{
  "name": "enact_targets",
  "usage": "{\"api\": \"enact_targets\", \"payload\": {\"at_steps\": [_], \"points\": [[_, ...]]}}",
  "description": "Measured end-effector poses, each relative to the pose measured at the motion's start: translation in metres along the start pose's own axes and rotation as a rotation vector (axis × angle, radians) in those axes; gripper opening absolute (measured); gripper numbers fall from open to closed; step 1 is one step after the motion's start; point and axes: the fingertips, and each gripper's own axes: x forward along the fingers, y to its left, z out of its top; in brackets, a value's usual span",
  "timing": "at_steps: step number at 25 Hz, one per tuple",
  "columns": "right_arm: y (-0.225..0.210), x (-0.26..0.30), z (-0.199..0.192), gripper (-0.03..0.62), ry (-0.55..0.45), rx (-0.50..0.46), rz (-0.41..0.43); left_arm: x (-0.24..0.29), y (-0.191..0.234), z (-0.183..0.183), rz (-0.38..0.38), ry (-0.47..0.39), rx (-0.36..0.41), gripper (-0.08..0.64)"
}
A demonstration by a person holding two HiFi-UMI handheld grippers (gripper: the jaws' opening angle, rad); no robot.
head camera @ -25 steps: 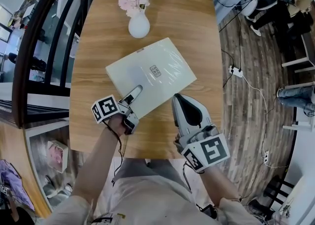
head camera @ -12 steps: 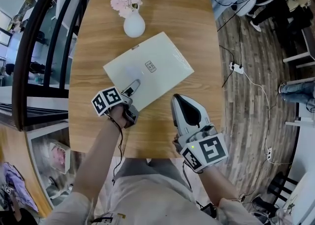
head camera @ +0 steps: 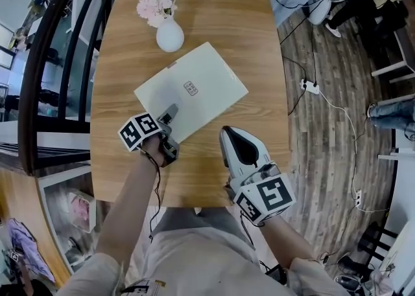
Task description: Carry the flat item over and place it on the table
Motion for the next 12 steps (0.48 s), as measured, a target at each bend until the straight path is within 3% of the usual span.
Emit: {"api": "enact_targets", "payload": {"at_steps": [5, 8, 12], "points": [[0.005, -0.009, 0.015, 0.000, -0.019, -0.033, -0.002, -0.036, -0.027, 0.012, -0.028, -0.060, 0.125, 0.495], [0.009, -0.022, 0.034, 0.000, -0.041, -0.080, -0.020, -0.073, -0.047, 0.019, -0.086, -0.116, 0.122, 0.485], [0.009, -0.037, 0.060, 0.000, -0.072, -0.114, -0.053, -0.120, -0.073, 0.030, -0.123, -0.193, 0.203, 0.393]]}}
